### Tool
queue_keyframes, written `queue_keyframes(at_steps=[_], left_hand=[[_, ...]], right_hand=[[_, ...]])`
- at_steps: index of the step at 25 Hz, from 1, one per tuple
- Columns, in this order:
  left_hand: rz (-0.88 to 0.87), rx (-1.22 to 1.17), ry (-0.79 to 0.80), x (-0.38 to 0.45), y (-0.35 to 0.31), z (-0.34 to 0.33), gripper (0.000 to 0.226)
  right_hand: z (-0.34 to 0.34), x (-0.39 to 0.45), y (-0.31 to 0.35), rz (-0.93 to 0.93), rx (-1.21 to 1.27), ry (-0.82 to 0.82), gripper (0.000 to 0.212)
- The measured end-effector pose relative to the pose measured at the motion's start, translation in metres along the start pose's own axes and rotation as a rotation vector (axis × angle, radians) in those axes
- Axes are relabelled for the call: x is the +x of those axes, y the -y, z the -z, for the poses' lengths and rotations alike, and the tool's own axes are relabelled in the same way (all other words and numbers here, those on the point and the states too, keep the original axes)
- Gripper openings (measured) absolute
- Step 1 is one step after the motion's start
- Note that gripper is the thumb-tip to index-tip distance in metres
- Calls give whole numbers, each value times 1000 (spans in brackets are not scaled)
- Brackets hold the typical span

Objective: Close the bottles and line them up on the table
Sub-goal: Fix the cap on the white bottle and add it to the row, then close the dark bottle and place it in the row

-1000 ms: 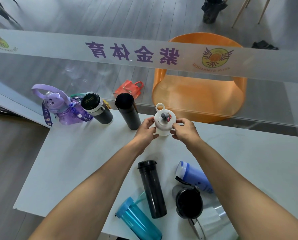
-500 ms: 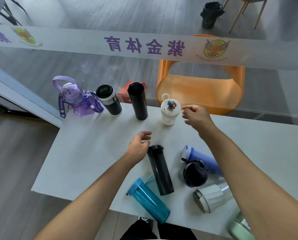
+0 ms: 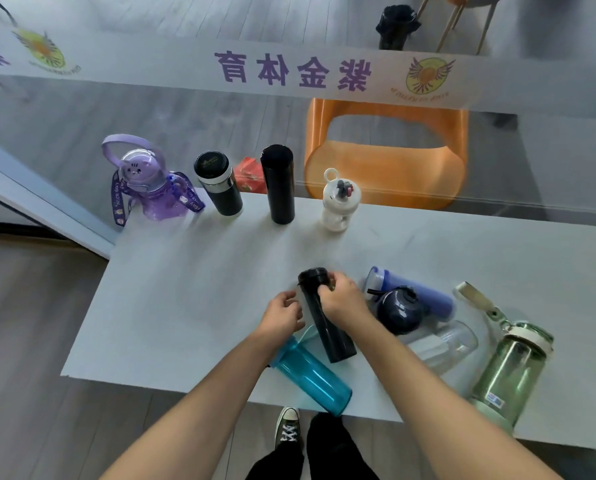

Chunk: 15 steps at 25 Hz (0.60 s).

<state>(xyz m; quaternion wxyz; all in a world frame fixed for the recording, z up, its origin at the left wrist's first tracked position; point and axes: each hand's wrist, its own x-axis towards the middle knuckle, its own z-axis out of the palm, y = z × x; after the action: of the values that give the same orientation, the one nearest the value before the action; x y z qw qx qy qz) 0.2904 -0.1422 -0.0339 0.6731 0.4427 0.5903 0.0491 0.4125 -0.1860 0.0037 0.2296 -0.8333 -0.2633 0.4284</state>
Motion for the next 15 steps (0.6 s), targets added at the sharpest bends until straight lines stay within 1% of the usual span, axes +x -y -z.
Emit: queue_keyframes(at_steps=[4,7,8,10,15], left_hand=[[80,-73,-8,18,-1,-5,48],[88,-119,36,20,-8,-12,40],[72,-136,56,18,-11,-13,36],[14,-150,56,12,-20,-14,37],[-178,-139,-44,-5,-41,-6,39]], right_hand=[[-17,21,-13,-110,-69,-4,48],[-22,35,-17,-143,-40,43,46],[-21,36,-18,-137,-25,52,45],[-17,34,-17,-116,24,39,44],[3,23,-3,9,248,-114,47]])
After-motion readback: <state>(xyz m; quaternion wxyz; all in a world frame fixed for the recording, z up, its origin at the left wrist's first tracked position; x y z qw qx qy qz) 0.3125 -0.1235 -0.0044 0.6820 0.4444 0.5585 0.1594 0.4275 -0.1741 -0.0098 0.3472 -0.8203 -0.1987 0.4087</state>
